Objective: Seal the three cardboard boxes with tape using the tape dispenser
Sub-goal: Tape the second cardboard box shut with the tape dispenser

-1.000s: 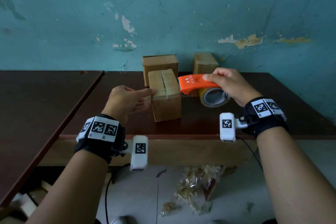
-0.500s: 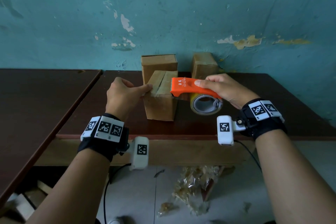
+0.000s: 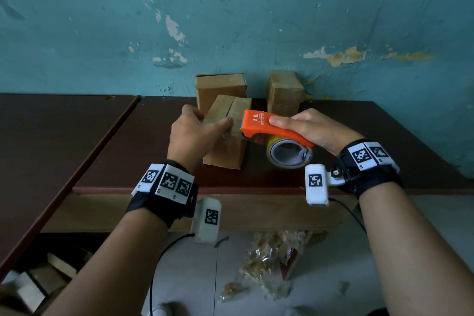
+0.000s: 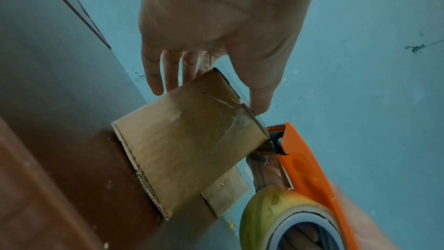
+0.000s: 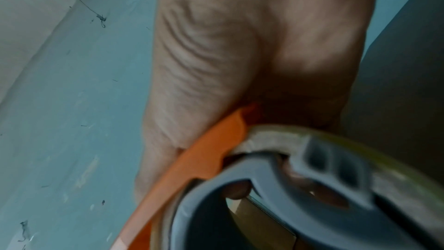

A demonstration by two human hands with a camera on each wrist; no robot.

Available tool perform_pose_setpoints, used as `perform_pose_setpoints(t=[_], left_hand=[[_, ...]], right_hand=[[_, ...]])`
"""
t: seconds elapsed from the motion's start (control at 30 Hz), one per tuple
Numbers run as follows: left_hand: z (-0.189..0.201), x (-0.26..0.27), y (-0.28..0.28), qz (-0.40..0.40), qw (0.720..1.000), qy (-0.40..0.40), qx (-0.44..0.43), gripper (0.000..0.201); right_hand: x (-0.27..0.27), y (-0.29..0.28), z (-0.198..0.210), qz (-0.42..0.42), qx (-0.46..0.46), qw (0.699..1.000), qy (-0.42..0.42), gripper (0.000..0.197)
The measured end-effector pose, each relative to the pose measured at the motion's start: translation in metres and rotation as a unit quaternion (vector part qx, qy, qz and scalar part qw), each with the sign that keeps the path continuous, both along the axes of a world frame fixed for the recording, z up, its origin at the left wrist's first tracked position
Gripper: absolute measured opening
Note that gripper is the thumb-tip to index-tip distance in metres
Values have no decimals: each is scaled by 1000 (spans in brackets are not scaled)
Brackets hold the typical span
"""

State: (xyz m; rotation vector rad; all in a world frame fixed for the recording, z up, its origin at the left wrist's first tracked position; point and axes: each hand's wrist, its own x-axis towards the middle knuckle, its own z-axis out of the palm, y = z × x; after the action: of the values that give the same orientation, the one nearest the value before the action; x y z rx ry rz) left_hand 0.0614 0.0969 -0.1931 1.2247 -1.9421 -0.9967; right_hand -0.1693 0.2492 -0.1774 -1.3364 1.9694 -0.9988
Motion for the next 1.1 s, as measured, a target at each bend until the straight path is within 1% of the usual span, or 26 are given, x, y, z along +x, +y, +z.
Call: perform_pose_setpoints(t=[0.1, 0.13, 0.2, 0.33, 0.5, 0.57, 0.77, 0.93, 1.0, 1.07, 1.1], left_hand=[[-1, -3, 1, -2, 1000, 4, 26, 95], [-1, -3, 1, 0, 999, 5, 32, 97], [-1, -3, -1, 2, 999, 6, 37, 95], [2, 3, -7, 6, 999, 10, 39, 88], [5, 15, -18, 28, 998, 6, 48, 91], [6, 21, -23, 38, 998, 4, 54, 91], [9, 36, -30, 76, 996, -7, 48, 101], [8, 35, -24, 95, 995, -32, 22, 113], [8, 32, -19, 95, 994, -43, 10, 112], [8, 29, -16, 97, 994, -47, 1, 108], [7, 28, -16, 97, 994, -45, -4, 106]], right_hand=[[2, 1, 0, -2, -5, 1000, -7, 72], [3, 1, -1, -1, -8, 1000, -10, 70], [6, 0, -2, 2, -14, 1000, -21, 69], [12, -10, -7, 11, -19, 999, -30, 75], [23, -22, -8, 20, -24, 999, -41, 72], [27, -27, -9, 21, -26, 999, -36, 73], [47, -45, -15, 28, -36, 999, -24, 84], [44, -45, -16, 18, -35, 999, -20, 85], [40, -41, -14, 9, -31, 999, -17, 77], [38, -36, -12, 5, -31, 999, -8, 63], [36, -35, -12, 4, -31, 999, -6, 61]])
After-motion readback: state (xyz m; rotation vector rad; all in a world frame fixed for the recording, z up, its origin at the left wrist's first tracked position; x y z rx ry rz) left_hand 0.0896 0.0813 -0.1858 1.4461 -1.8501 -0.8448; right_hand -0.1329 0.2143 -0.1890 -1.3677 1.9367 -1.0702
